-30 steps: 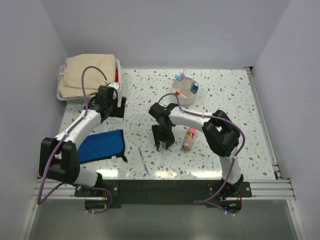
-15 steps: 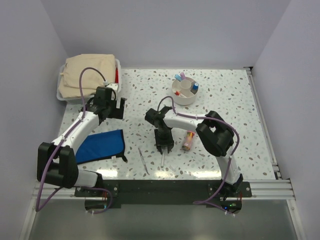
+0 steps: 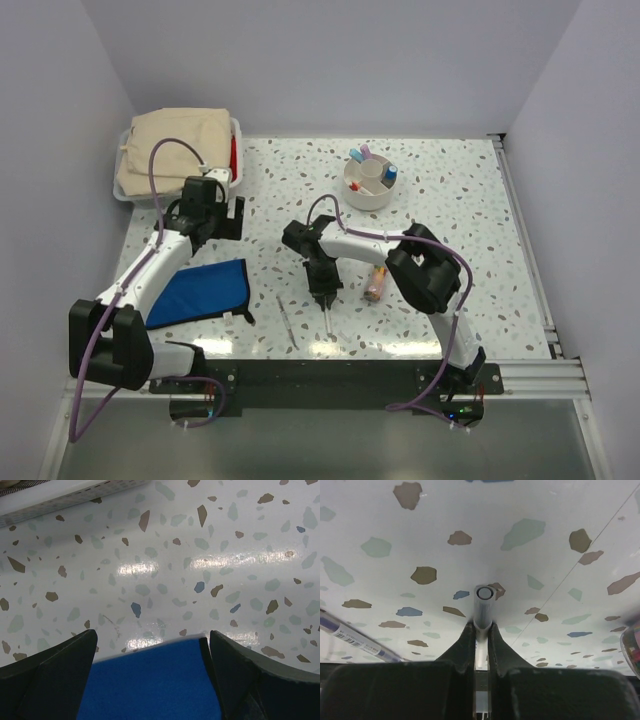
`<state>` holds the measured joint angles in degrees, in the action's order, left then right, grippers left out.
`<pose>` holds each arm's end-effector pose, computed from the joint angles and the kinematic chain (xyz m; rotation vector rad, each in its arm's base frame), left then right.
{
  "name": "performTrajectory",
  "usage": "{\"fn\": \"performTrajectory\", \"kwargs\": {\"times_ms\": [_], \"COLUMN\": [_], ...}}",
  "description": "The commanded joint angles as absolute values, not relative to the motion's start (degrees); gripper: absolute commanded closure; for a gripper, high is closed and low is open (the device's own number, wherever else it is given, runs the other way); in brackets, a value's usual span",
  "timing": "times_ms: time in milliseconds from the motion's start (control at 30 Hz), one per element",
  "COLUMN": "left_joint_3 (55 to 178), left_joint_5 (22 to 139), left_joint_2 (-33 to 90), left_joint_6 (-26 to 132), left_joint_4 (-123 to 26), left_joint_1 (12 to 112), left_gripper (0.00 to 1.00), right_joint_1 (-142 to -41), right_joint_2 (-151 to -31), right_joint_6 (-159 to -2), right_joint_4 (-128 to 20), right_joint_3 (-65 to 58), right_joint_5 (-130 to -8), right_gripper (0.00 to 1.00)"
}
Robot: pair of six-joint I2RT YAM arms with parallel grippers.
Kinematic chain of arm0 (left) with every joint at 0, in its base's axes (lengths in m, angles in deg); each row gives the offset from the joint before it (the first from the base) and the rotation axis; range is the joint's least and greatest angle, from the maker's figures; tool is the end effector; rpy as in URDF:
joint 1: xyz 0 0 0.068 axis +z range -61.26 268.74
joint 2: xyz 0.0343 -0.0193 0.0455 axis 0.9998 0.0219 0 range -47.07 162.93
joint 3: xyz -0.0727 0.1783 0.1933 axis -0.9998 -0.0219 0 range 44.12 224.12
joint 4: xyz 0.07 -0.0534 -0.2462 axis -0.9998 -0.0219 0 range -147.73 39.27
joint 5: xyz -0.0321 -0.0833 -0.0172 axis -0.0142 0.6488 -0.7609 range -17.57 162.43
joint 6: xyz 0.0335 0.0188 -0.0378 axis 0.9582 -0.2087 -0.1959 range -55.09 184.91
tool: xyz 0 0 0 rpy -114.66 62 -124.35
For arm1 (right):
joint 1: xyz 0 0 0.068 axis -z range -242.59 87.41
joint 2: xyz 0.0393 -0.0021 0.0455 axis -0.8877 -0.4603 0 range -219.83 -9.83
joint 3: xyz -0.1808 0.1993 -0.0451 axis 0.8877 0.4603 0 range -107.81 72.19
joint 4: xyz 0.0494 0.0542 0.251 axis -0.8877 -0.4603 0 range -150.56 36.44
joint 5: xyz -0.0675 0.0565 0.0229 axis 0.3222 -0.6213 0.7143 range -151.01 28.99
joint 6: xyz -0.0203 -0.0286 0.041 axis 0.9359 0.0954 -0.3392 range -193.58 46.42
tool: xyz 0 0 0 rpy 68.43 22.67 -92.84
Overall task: Sort the stationery into containers
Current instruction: Pick up the pen from the corner of the board, then place the pen in the storage box.
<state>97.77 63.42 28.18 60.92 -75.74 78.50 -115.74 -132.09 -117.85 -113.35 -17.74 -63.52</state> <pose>0.2742 -0.0440 0.2551 0.0552 2.3718 0.0686 0.2362 0.3178 0.1468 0.2376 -3.0752 -0.0018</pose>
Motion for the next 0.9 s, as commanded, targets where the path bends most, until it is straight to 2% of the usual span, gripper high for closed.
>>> {"fn": "performTrajectory", "kwargs": {"times_ms": [0, 300, 533, 567, 700, 867], "left_joint_3": [99.22, 106.16, 110.39, 110.48, 110.65, 112.5], "left_joint_5": [64.61, 69.09, 74.43, 75.24, 79.81, 81.4], "left_joint_2": [27.37, 29.13, 31.59, 32.03, 33.35, 36.07], "left_joint_6": [61.21, 66.66, 67.45, 67.72, 69.47, 70.09], "left_joint_4": [-75.77, -76.22, -76.83, -76.66, -75.69, -74.99], "left_joint_1": [78.99, 78.99, 78.99, 78.99, 78.9, 78.81], "left_gripper": [0.02, 0.05, 0.07, 0.07, 0.06, 0.07], "right_joint_1": [-116.12, -113.84, -104.1, -102.94, -98.89, -96.78], "right_joint_2": [-133.59, -118.91, -112.49, -111.79, -105.11, -104.04], "right_joint_6": [-116.05, -103.05, -92.32, -89.78, -81.25, -70.27], "right_joint_4": [-107.44, -102.44, -92.86, -90.76, -66.38, -55.42], "right_joint_3": [-17.02, -22.81, -24.84, -23.54, -12.29, -7.88], "right_joint_5": [-61.54, -57.86, -56.0, -56.0, -54.69, -50.65], "right_gripper": [1.0, 1.0, 1.0, 1.0, 1.0, 1.0]}}
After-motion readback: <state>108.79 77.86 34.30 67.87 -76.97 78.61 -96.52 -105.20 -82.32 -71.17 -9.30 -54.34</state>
